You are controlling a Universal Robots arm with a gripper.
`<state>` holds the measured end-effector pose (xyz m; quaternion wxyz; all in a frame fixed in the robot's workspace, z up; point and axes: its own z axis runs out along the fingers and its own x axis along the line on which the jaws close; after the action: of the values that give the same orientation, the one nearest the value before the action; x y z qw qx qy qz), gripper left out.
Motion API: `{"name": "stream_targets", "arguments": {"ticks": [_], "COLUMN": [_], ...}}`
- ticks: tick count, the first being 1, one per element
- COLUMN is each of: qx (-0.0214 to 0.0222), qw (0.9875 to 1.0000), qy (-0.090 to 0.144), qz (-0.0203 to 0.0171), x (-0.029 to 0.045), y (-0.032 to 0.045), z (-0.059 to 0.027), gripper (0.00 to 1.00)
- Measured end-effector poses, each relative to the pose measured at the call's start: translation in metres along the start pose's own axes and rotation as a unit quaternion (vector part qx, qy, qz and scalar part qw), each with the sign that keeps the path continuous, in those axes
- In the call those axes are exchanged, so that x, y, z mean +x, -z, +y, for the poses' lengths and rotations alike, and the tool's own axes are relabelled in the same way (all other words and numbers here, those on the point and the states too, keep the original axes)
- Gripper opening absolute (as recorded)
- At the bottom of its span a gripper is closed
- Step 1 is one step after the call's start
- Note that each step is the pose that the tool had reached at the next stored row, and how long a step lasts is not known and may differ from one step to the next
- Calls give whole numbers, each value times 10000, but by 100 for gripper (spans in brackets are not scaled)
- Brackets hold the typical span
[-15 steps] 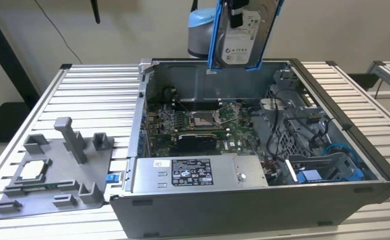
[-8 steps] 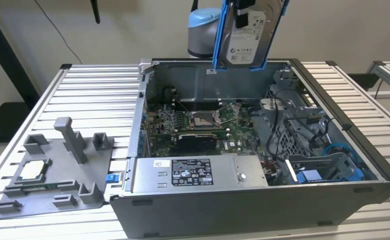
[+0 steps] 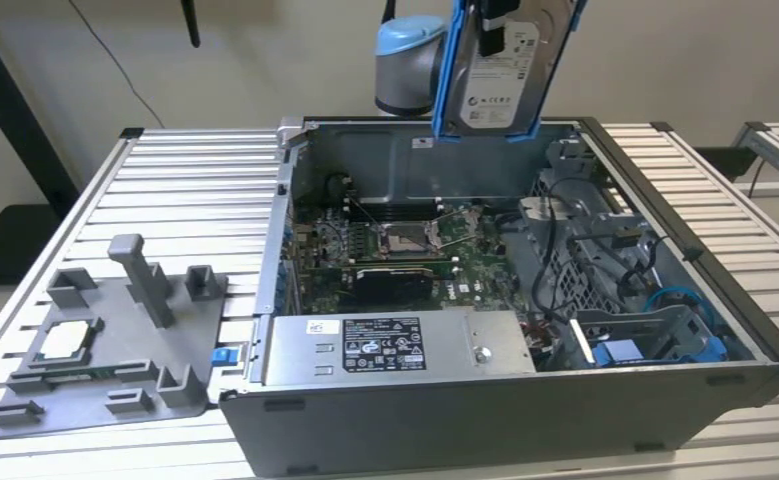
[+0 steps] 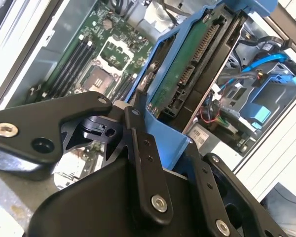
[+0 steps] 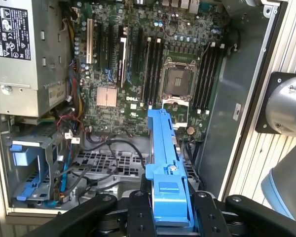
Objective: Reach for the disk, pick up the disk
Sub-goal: 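Pick up the disk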
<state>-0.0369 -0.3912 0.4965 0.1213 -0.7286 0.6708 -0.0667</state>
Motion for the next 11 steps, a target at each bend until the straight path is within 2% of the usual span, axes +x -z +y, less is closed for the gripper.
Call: {"name": "stream_targets", "arguments": {"ticks": [11], "qx": [0], "qw": [10000], "qy": [0], "qz": [0], "x": [12], "y": [-35], "z": [-129], "gripper": [0]}}
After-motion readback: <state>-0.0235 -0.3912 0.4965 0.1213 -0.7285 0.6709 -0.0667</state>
